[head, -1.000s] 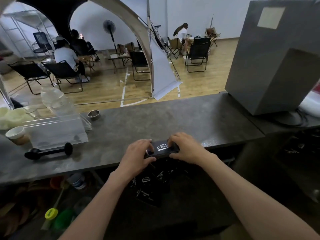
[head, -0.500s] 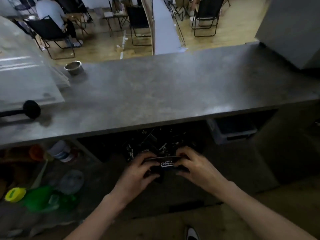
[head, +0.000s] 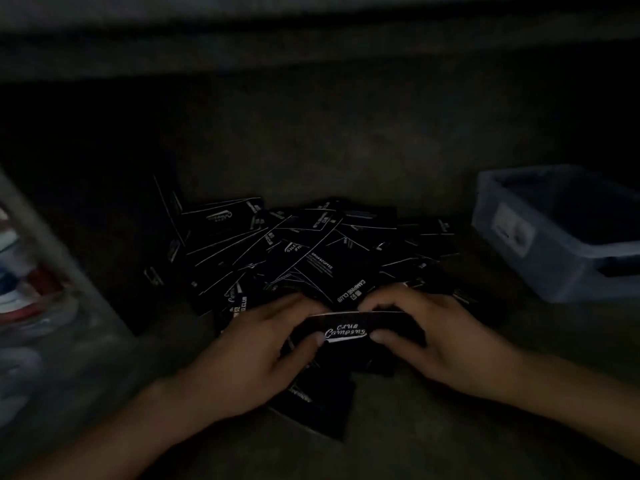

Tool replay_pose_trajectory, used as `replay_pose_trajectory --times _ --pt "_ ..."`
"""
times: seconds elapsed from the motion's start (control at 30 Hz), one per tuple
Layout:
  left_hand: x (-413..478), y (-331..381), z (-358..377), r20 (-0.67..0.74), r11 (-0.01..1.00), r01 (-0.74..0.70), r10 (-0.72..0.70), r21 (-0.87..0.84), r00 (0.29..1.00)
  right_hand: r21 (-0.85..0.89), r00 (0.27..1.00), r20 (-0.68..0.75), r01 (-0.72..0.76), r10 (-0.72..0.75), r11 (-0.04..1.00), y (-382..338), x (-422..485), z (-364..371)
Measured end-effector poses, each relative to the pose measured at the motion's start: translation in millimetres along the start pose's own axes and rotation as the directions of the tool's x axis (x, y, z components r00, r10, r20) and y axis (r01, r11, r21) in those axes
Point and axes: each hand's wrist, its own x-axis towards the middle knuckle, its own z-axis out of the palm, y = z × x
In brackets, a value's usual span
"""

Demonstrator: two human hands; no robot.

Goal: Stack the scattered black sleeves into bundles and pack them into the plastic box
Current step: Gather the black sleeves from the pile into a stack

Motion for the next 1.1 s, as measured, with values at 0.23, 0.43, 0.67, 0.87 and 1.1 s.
replay_pose_trajectory --times 0.23,0.43,0.67,0.87,1.1 --pt "-0.5 -4.6 12.9 -0.118 0.997 -0.058 0.062 0.043 0.991 -0.007 0.991 -0.106 0.077 -0.078 0.997 12.0 -8.2 13.4" --pt "0.0 1.7 15.0 -0.201 1.0 -0.025 0.023 -0.008 0.979 0.008 0.998 -0.056 0.018 -0.018 1.0 0.7 -4.8 6.7" --pt "8.9 37.0 -2.7 -0.107 0.992 0.048 -0.06 -0.116 0.992 -0.185 0.969 0.106 -0.201 0.223 0.962 -19.1 24.4 -72.8" --pt "18.8 53.2 13.2 -0.01 0.989 0.026 -0.028 -0.148 1.0 -0.598 0.671 0.155 -0.521 0.726 0.609 22.9 31.3 -97.5" --pt "13.5 28.8 -4.3 -0.168 0.989 0.058 -0.08 -0.134 0.983 -0.548 0.669 0.138 -0.563 0.731 0.619 41.4 23.0 -86.7"
